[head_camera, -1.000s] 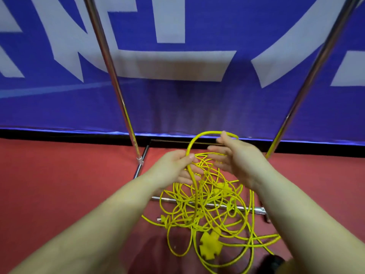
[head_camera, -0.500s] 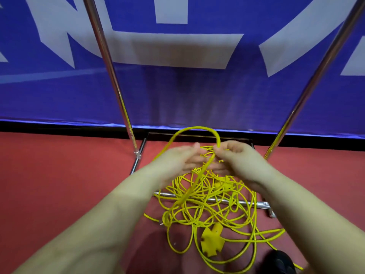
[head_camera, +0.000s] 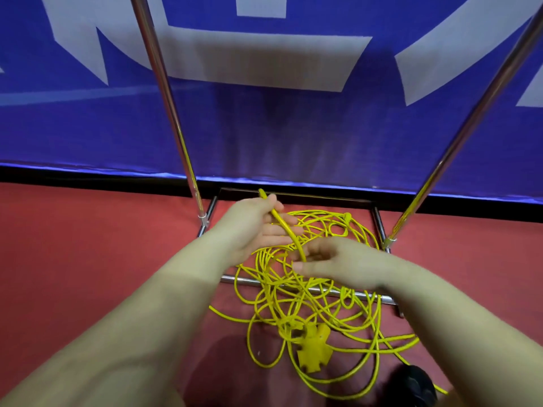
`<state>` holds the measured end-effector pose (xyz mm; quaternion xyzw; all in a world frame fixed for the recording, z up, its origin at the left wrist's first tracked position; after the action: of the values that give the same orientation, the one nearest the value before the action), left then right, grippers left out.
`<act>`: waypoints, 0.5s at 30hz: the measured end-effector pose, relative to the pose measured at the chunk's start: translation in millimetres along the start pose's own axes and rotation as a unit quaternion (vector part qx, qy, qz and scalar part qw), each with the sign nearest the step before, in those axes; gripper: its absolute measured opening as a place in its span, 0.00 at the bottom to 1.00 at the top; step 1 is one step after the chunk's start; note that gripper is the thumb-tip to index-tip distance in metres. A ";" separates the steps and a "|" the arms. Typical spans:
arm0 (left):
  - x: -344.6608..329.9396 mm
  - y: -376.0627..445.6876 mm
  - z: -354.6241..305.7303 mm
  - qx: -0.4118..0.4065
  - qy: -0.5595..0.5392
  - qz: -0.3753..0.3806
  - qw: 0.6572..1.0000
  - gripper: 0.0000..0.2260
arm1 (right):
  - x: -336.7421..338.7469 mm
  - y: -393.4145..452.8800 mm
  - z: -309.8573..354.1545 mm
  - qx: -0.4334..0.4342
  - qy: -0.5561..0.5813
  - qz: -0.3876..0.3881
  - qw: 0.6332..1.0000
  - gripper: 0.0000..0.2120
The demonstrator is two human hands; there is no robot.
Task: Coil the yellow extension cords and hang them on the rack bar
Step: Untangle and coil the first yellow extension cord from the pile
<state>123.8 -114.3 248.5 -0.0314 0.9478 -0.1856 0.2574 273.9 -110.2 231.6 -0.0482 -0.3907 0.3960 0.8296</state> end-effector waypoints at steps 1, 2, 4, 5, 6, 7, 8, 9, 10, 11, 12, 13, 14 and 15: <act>0.3 0.1 -2.5 -0.006 -0.031 -0.011 0.999 0.12 | -5.2 0.4 2.6 0.015 0.007 0.001 1.000 0.06; 0.9 1.0 -4.7 -0.013 -0.056 -0.021 0.998 0.11 | -6.0 1.4 3.7 0.029 0.008 -0.024 0.999 0.04; 2.0 3.2 -6.6 -0.019 -0.077 -0.015 0.997 0.11 | 0.6 2.6 4.0 0.041 -0.010 -0.099 0.994 0.07; 1.3 3.7 -6.2 -0.019 -0.061 0.002 0.998 0.11 | 5.4 1.5 3.6 0.043 0.011 -0.126 0.991 0.08; -0.4 3.8 -4.5 -0.016 -0.022 0.029 0.999 0.12 | 10.6 -0.3 4.8 0.045 0.055 -0.148 0.986 0.07; -3.2 3.6 -1.0 -0.013 0.030 0.059 0.998 0.12 | 15.9 -2.4 5.5 0.040 0.120 -0.165 0.978 0.06; -6.1 2.4 4.0 -0.009 0.094 0.087 0.992 0.12 | 21.7 -4.3 5.8 0.032 0.195 -0.181 0.963 0.05; -9.3 -0.4 9.7 0.000 0.154 0.115 0.981 0.12 | 29.0 -6.9 6.7 0.022 0.277 -0.197 0.940 0.05; -11.4 -2.7 17.0 0.012 0.216 0.142 0.966 0.11 | 36.2 -8.8 5.4 0.017 0.352 -0.218 0.910 0.05; -13.7 -5.3 23.7 0.020 0.288 0.170 0.942 0.11 | 42.9 -11.7 4.6 0.011 0.419 -0.235 0.877 0.06; -14.5 -6.5 30.4 0.020 0.363 0.193 0.912 0.10 | 49.3 -13.9 2.5 0.008 0.473 -0.252 0.844 0.06; -14.9 -7.1 35.5 0.017 0.419 0.210 0.883 0.10 | 55.0 -16.2 0.9 0.005 0.516 -0.265 0.814 0.06; -15.3 -7.4 38.7 0.020 0.442 0.218 0.870 0.08 | 59.6 -17.8 -0.9 0.005 0.546 -0.275 0.792 0.05; -16.3 -7.7 38.9 0.026 0.438 0.218 0.872 0.05 | 62.6 -19.9 -2.0 0.005 0.563 -0.278 0.779 0.04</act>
<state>157.1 -132.0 228.0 0.2676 0.9409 -0.1442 -0.1495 311.5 -79.8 276.2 -0.1478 0.1510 0.0526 0.9760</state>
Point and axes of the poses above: each hand's wrist, its own y-axis towards the middle knuckle, its own x-axis out of the back of the hand, z = x × y, the point moved 3 cm from there along y, towards the middle knuckle, and after that the axes turned 12 degrees about -y, right-handed, at the moved point
